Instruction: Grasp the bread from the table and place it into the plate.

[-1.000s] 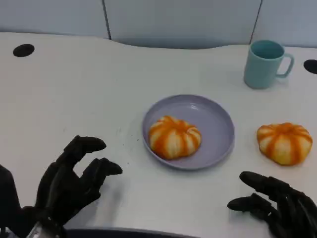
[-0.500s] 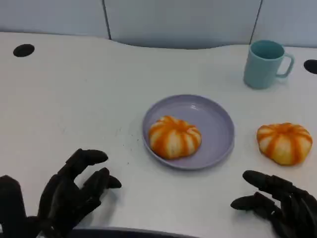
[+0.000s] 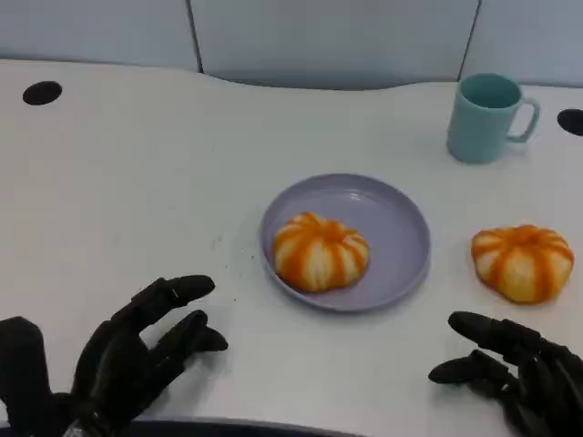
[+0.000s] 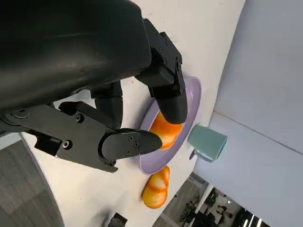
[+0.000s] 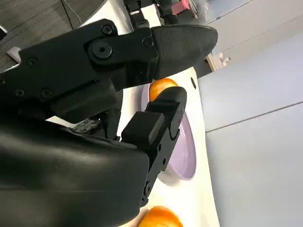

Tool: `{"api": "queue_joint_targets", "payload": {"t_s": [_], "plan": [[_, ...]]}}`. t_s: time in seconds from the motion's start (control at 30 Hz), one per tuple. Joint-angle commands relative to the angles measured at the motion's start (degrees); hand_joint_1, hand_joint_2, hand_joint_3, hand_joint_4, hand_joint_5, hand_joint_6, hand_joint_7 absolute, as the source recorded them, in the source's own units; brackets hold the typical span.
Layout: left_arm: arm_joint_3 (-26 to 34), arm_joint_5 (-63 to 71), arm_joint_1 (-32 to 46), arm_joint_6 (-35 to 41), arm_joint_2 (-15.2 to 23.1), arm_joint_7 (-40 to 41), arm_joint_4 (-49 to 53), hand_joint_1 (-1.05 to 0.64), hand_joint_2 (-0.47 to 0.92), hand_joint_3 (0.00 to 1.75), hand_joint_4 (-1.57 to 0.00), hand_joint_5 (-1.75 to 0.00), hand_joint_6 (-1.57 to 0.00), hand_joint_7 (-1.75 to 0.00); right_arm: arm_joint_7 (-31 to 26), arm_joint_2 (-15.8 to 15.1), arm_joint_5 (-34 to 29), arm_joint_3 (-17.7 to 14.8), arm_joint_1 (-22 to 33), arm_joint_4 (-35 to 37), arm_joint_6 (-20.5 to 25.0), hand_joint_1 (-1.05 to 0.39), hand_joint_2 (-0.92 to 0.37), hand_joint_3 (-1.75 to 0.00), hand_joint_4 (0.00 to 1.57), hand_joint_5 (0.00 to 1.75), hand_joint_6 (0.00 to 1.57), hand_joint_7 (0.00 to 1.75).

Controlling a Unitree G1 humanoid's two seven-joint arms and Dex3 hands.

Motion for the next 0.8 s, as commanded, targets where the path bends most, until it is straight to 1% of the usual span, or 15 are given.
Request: {"api": "queue_joint_targets", "payload": {"t_s": [0.03, 0.13, 0.17, 0.2, 0.23, 0.27, 0.3, 0.47, 0.63, 0.8], "plan": [[0.68, -0.18, -0.42, -0.51, 0.88, -1.02, 0.78, -0.29, 0.85, 0.44, -0.37, -1.54, -0.51, -0.83, 0.22, -0.98, 0.04, -0.58, 0.29, 1.63, 0.21, -0.74, -0.92, -0.31, 0.57, 0.96, 0.90, 0.00], [0.43, 0.78, 0.03, -1.17, 0.68, 0.40, 0.20, -0.29, 0.84, 0.46, -0.35, -1.60, -0.51, -0.90, 0.33, -0.92, -0.09, -0.67, 0.16, 2.11, -0.28, -0.75, -0.92, -0.31, 0.56, 0.95, 0.90, 0.00], [0.38, 0.92, 0.22, -1.05, 0.62, 0.81, -0.30, -0.29, 0.84, 0.47, -0.33, -1.63, -0.46, -1.01, 0.38, -0.85, 0.00, -0.73, 0.17, 2.09, -0.32, -0.75, -0.92, -0.31, 0.56, 0.95, 0.90, 0.00], [0.37, 0.97, 0.34, -0.93, 0.57, 0.99, -0.62, -0.29, 0.83, 0.50, -0.29, -1.68, -0.38, -1.16, 0.42, -0.81, 0.07, -0.78, 0.18, 2.07, -0.32, -0.75, -0.92, -0.31, 0.57, 0.95, 0.90, 0.00], [0.34, 1.03, 0.49, -0.64, 0.56, 1.28, -1.05, -0.28, 0.83, 0.52, -0.28, -1.69, -0.35, -1.21, 0.51, -0.74, 0.17, -0.85, 0.15, 2.12, -0.40, -0.75, -0.92, -0.31, 0.57, 0.95, 0.90, 0.00], [0.29, 1.14, 0.65, -0.49, 0.55, 1.54, -1.42, -0.29, 0.82, 0.53, -0.26, -1.71, -0.30, -1.31, 0.37, -0.68, 0.18, -0.87, 0.20, 2.02, -0.28, -0.75, -0.92, -0.31, 0.58, 0.95, 0.90, 0.00], [0.23, 1.23, 0.96, -0.33, 0.55, 1.84, -2.01, -0.30, 0.80, 0.57, -0.26, -1.73, -0.22, -1.45, 0.47, -0.63, 0.21, -0.87, 0.20, 2.03, -0.33, -0.74, -0.92, -0.31, 0.58, 0.95, 0.90, 0.00], [0.22, 1.11, 1.66, -0.10, 0.21, 3.07, -3.43, -0.30, 0.80, 0.56, -0.24, -1.74, -0.22, -1.46, 0.54, -0.69, -0.01, -0.88, 0.13, 2.24, -0.67, -0.74, -0.92, -0.31, 0.57, 0.95, 0.89, 0.00], [0.28, 0.73, 1.59, -0.25, 0.12, 2.61, -3.18, -0.30, 0.82, 0.53, -0.24, -1.75, -0.21, -1.47, 0.46, -0.77, -0.01, -0.84, 0.33, 1.79, -0.47, -0.74, -0.92, -0.31, 0.57, 0.95, 0.89, 0.00], [0.44, 0.80, 1.47, -0.11, 0.00, 3.25, -3.16, -0.31, 0.83, 0.48, -0.28, -1.72, -0.29, -1.40, 0.86, -0.76, 0.28, -0.91, 0.25, 1.99, -0.49, -0.75, -0.92, -0.31, 0.57, 0.94, 0.89, 0.00]]}}
